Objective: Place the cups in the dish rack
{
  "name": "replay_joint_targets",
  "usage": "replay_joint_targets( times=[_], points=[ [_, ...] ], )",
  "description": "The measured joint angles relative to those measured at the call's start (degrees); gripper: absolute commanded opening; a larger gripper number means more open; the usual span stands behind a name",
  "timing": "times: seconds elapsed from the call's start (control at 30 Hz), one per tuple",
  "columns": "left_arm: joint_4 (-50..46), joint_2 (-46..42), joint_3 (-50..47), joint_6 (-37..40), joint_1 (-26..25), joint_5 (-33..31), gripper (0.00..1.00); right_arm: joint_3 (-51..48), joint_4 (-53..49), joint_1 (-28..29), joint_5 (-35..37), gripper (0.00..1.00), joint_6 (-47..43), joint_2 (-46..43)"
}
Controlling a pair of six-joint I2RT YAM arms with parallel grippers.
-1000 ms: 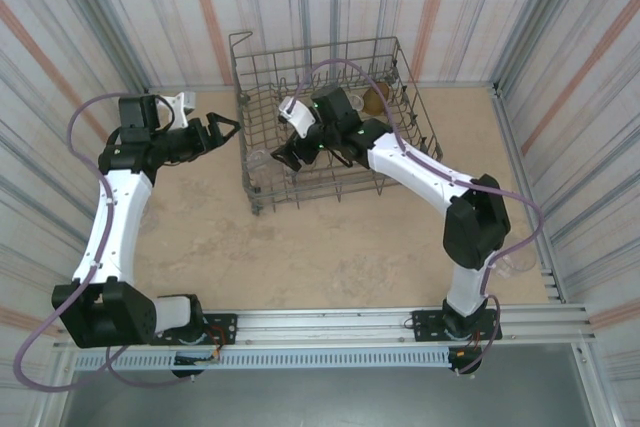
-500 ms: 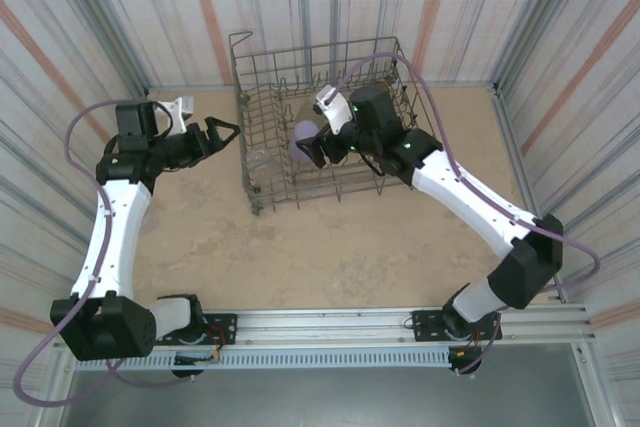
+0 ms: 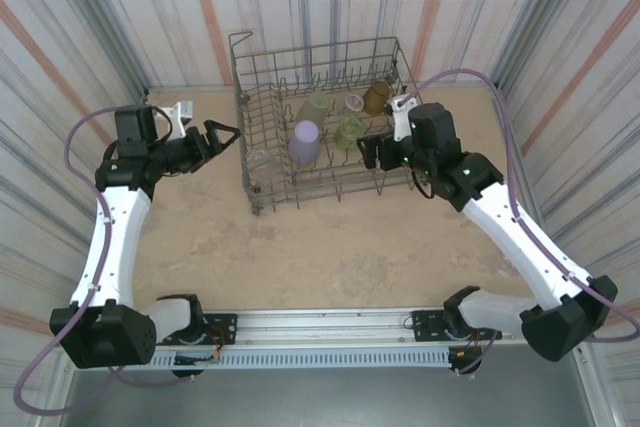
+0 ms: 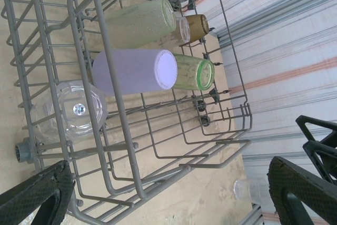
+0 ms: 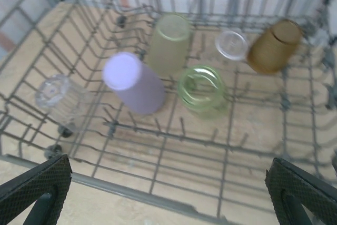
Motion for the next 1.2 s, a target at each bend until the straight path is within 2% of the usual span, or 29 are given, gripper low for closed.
replay_joint_targets(
  times=[0.43,0.83,1.2],
  points=[
    [0.0,-1.07,-1.95,-0.76,-0.04,0.02,0.99,-6.62,-7.8,-9.86,5.31,0.99,11.58,-12.39],
    [0.04,-1.31,-2.71,-0.76,-0.04,0.02,0.99,-6.95,-20.57,-16.46,17.99,0.99,22.56,-11.67],
    [0.44,-0.46,-2.71,-0.76,-0.04,1.01,0.99,-12.55,-25.99,-27.78,21.07,0.99,29.64,-11.04]
  ],
)
